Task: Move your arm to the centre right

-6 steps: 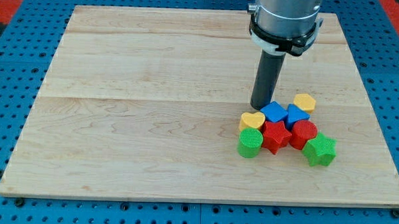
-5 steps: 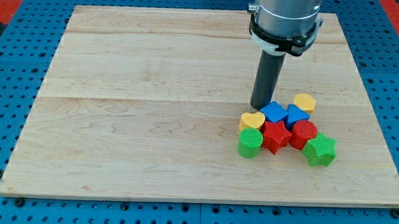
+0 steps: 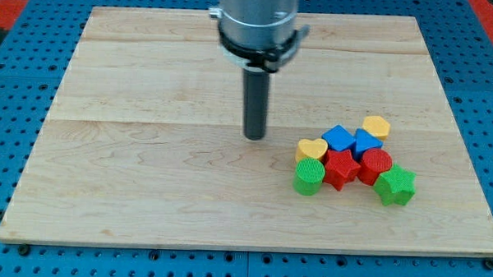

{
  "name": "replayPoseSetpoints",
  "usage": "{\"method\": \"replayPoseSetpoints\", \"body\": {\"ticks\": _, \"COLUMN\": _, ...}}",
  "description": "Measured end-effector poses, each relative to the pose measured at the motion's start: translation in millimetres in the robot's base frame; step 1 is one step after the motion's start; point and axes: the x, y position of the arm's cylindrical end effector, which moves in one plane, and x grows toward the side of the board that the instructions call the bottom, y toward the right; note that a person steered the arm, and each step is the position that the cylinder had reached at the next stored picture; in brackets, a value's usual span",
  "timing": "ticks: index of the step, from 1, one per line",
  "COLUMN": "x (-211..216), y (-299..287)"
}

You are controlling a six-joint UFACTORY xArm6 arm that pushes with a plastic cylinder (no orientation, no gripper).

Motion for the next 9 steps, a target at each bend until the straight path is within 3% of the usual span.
{"method": "replayPoseSetpoints", "body": {"ticks": 2, "x": 14.6, "y": 92.8}}
{"method": "replayPoseSetpoints", "body": {"ticks": 4, "x": -18.5, "y": 8.4}}
{"method": "replayPoseSetpoints", "body": {"ticks": 6, "x": -86.2, "y": -55.2}}
{"method": "replayPoseSetpoints", "body": {"ticks": 7, "x": -117.1, "y": -27.4}}
{"method": "replayPoseSetpoints", "body": {"ticks": 9, "x": -88.7, "y": 181.8}}
